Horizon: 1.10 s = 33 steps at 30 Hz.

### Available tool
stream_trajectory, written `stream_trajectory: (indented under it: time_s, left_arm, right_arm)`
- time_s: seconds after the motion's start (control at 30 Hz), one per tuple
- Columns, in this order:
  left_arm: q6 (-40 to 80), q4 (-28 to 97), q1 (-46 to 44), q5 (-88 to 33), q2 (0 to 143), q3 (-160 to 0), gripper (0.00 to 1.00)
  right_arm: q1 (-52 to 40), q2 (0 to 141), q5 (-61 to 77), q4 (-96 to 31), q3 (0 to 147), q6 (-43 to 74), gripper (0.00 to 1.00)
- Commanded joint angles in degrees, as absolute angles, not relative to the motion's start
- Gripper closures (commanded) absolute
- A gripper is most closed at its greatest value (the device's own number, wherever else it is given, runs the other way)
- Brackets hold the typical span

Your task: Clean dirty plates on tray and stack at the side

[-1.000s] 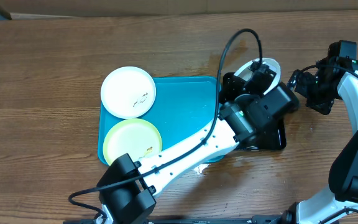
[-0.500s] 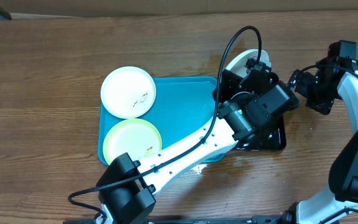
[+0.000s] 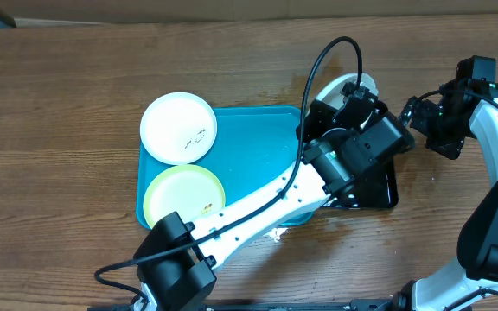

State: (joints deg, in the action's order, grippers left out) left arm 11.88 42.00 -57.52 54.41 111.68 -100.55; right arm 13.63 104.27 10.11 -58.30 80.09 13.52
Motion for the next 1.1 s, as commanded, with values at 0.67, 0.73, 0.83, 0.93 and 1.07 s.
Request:
stream_trajectory:
  time_s: [0.67, 0.73, 0.83, 0.93, 1.07]
  left_arm:
    - [15.3, 63.4, -8.1, -7.2, 103.8, -102.3, 0.96]
    - [15.2, 66.0, -2.3, -7.3, 103.8, -102.3, 0.96]
    - [15.2, 67.5, 6.4, -7.7, 103.8, -102.3, 0.95]
    - [15.2, 67.2, 14.3, -12.2, 103.8, -102.3, 0.96]
    - [16.4, 67.2, 22.2, -14.1, 103.8, -102.2, 0.96]
  right_arm:
    - [13.6, 104.3, 10.4, -58.2, 81.5, 13.7, 0.00]
    - [13.6, 104.3, 10.4, -58.2, 81.5, 13.8, 0.00]
    - [13.6, 104.3, 10.4, -58.2, 81.5, 13.7, 0.00]
    - [13.6, 104.3, 10.4, -58.2, 81.5, 13.8, 0.00]
    - [13.6, 104.3, 10.4, -58.2, 81.5, 13.7, 0.00]
